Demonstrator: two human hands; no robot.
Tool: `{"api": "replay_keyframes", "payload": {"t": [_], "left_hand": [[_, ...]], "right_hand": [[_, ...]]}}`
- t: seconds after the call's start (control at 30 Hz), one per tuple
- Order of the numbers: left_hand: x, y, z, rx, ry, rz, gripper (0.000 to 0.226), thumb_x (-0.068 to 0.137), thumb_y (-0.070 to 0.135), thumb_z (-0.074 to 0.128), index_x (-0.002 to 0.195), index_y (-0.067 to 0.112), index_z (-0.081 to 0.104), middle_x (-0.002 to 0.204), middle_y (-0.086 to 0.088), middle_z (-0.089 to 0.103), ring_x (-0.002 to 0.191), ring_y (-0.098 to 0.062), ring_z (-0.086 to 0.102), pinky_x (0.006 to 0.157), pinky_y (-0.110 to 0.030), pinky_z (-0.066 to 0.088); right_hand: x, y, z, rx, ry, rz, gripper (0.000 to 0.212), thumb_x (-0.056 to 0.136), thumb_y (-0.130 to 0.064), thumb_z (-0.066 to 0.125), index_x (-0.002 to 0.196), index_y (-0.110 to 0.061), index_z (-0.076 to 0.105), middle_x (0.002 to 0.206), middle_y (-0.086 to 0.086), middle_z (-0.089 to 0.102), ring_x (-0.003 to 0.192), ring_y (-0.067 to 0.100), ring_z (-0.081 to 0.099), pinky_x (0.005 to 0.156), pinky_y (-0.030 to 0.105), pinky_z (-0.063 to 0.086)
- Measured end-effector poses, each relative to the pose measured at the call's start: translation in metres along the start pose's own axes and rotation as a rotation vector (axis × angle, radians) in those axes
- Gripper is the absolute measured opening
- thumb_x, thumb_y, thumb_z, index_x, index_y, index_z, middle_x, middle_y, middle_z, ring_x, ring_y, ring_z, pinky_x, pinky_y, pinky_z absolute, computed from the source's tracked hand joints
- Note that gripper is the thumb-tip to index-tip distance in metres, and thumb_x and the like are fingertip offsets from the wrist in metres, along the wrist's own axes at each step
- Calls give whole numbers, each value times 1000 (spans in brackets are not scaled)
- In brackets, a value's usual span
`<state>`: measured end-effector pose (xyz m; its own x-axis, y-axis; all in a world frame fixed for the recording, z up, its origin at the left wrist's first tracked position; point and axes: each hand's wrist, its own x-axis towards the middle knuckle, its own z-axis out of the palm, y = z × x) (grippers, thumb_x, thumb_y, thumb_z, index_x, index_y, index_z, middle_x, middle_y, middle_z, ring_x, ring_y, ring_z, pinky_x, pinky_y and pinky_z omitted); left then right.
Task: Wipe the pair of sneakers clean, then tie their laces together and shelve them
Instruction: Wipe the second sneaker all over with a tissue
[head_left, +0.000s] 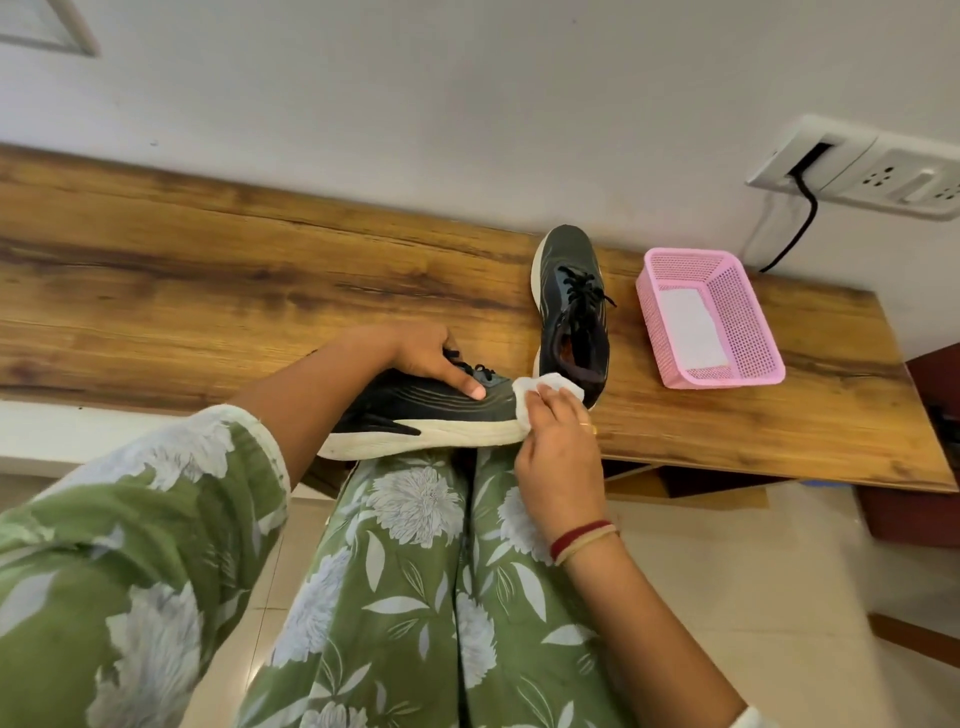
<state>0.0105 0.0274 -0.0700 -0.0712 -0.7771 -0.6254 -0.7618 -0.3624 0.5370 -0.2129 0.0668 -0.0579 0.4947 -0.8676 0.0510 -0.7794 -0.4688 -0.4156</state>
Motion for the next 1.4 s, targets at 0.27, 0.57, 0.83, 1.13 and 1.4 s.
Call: {"api": "replay_keyframes", "payload": {"t": [0.27,0.57,0.83,1.13,1.4], "left_hand": [[-64,-36,18,342,346,-36,117,56,97,30,145,21,32,135,-11,55,116,-29,56,92,-38,48],[-75,-38,41,598,582,-124,90,65,89,10,109,27,57,62,6,47,63,-16,49,49,-23,34],[-70,-46,44,599,663,-80,94,69,88,2,116,28,58,65,4,53,61,-16,51,48,-21,35],[-68,-48,47,535,707,-92,93,69,89,6,109,27,62,64,4,56,60,-16,53,47,-21,37],[-74,-44,52,568,715,-96,84,72,87,11,103,28,63,58,6,51,54,-13,47,45,-20,30]], "right_hand": [[-7,10,12,-207,98,-40,40,79,-3,68,118,-1,62,122,16,61,117,33,56,102,38,30],[0,-18,23,-91,144,-59,34,63,5,76,96,-2,72,94,13,71,89,31,66,88,38,51],[17,-7,1,-51,55,37,24,83,-4,60,104,-8,70,111,8,65,109,27,54,110,38,31],[-2,-33,32,-278,109,-99,20,73,-4,65,92,-5,69,84,9,61,81,29,58,87,42,49],[-1,-37,21,-334,126,69,15,80,-17,66,93,-15,72,95,2,64,93,24,57,110,54,21]]}}
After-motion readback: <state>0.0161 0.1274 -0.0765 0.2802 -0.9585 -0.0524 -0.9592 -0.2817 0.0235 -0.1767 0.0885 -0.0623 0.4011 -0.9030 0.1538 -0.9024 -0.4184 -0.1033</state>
